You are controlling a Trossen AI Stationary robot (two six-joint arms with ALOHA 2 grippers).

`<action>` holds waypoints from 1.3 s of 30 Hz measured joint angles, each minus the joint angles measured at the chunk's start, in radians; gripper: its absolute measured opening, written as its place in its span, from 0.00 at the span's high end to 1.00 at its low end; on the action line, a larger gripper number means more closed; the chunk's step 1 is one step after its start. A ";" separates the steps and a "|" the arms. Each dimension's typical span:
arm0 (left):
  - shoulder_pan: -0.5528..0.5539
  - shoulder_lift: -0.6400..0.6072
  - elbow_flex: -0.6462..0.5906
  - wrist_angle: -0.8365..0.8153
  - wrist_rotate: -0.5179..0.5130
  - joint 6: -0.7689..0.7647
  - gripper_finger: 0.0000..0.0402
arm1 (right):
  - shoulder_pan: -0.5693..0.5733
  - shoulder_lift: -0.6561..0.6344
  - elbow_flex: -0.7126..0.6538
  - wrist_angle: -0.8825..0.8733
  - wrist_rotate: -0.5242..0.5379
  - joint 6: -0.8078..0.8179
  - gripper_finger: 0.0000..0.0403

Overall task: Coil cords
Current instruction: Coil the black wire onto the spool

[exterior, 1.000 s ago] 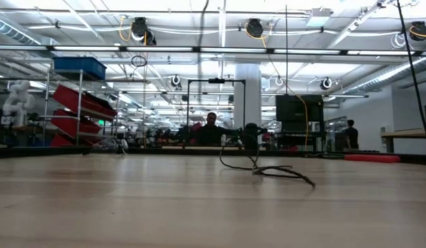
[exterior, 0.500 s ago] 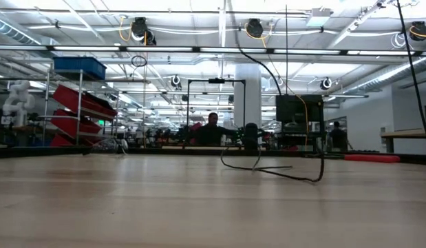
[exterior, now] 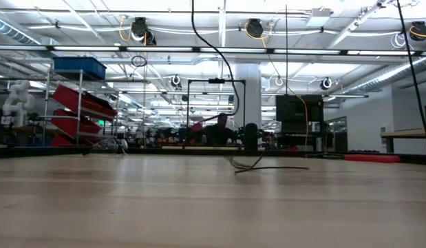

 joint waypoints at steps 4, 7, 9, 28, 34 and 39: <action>0.000 0.000 0.000 0.005 0.000 0.000 1.00 | -0.003 0.000 0.000 0.020 0.000 -0.024 1.00; 0.000 0.000 0.000 0.012 0.000 0.000 1.00 | -0.008 0.000 0.000 0.043 -0.004 -0.033 1.00; 0.000 0.000 0.000 0.027 0.004 0.000 1.00 | -0.015 0.007 0.000 0.071 -0.020 -0.039 1.00; -0.002 0.005 0.000 0.081 0.086 0.026 1.00 | -0.074 0.046 0.000 0.185 -0.187 -0.044 1.00; -0.003 0.005 0.000 0.107 0.113 0.040 1.00 | -0.102 0.061 0.000 0.205 -0.281 -0.023 1.00; -0.010 0.005 0.000 0.126 0.136 0.048 1.00 | -0.124 0.109 0.000 0.238 -0.336 -0.006 1.00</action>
